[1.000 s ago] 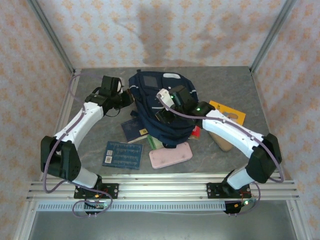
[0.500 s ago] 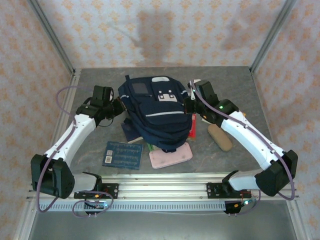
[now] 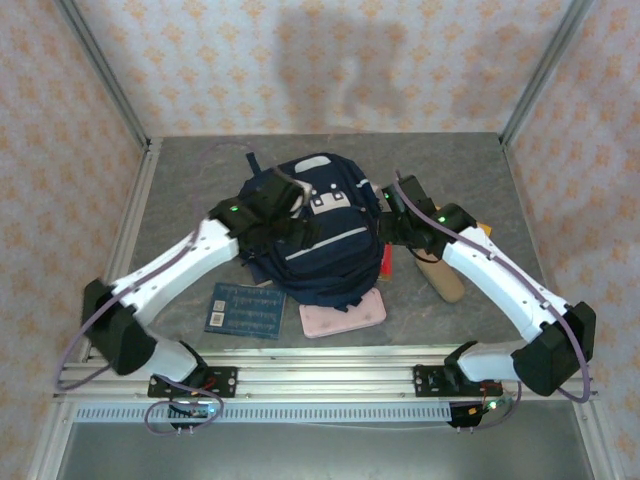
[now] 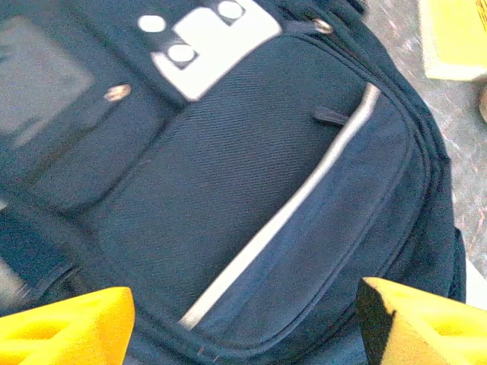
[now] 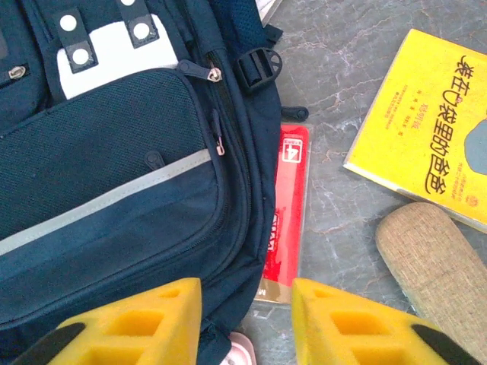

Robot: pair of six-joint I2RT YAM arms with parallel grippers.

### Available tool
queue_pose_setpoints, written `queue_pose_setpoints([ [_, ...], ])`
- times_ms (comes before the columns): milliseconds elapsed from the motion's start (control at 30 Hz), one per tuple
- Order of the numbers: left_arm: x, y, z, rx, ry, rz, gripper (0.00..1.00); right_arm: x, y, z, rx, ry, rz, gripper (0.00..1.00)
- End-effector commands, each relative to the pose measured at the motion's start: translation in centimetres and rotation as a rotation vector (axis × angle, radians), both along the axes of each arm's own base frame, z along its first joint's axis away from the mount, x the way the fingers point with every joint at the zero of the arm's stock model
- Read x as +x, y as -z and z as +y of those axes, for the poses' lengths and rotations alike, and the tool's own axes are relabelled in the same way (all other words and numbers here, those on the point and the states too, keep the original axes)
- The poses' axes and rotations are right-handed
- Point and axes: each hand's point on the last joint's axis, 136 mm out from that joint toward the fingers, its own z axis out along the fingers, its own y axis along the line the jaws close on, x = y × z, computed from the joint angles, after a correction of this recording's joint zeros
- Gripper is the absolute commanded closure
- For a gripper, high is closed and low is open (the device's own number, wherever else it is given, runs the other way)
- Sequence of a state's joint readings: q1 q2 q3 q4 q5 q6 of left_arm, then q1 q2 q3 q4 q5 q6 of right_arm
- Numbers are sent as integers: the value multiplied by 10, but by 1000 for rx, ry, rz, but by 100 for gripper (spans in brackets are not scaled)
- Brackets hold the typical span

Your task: Pack the student bag

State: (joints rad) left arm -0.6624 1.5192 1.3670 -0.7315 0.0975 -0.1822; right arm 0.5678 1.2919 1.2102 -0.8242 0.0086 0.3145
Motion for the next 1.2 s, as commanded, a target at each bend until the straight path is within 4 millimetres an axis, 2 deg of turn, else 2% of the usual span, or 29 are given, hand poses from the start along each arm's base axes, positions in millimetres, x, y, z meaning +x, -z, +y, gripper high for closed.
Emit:
queue_pose_setpoints([
  [0,1,26,-31,64,195,43,22,-15,-3,-18,-14,48,9,60],
  [100,13,43,-44,104,238,65,19,-23,-4,-22,5,53,7,56],
  [133,18,48,-46,122,242,69,18,-26,-5,-24,10,55,7,52],
  [267,36,63,-54,176,251,69,18,-39,-3,-27,40,57,12,51],
  [333,42,64,-59,176,259,67,18,-44,1,-27,52,51,24,51],
  [367,45,77,-62,191,267,92,18,-47,3,-28,55,51,29,51],
  [433,47,86,-66,194,275,112,21,-51,5,-29,60,47,34,51],
  [500,47,97,-70,178,282,151,26,-53,6,-30,60,42,34,51],
  [533,47,102,-71,163,275,176,32,-54,6,-31,56,42,34,51],
  [700,46,109,-74,47,228,265,70,-55,7,-33,32,27,32,51],
  [833,58,94,-65,9,172,244,100,-53,8,-33,23,24,31,52],
  [967,83,55,-44,-73,32,156,100,-50,10,-33,13,24,33,52],
  [1033,94,26,-26,-126,-54,99,100,-48,11,-33,5,28,35,52],
  [1167,104,-17,13,-145,-202,-2,100,-46,13,-30,2,28,49,53],
])
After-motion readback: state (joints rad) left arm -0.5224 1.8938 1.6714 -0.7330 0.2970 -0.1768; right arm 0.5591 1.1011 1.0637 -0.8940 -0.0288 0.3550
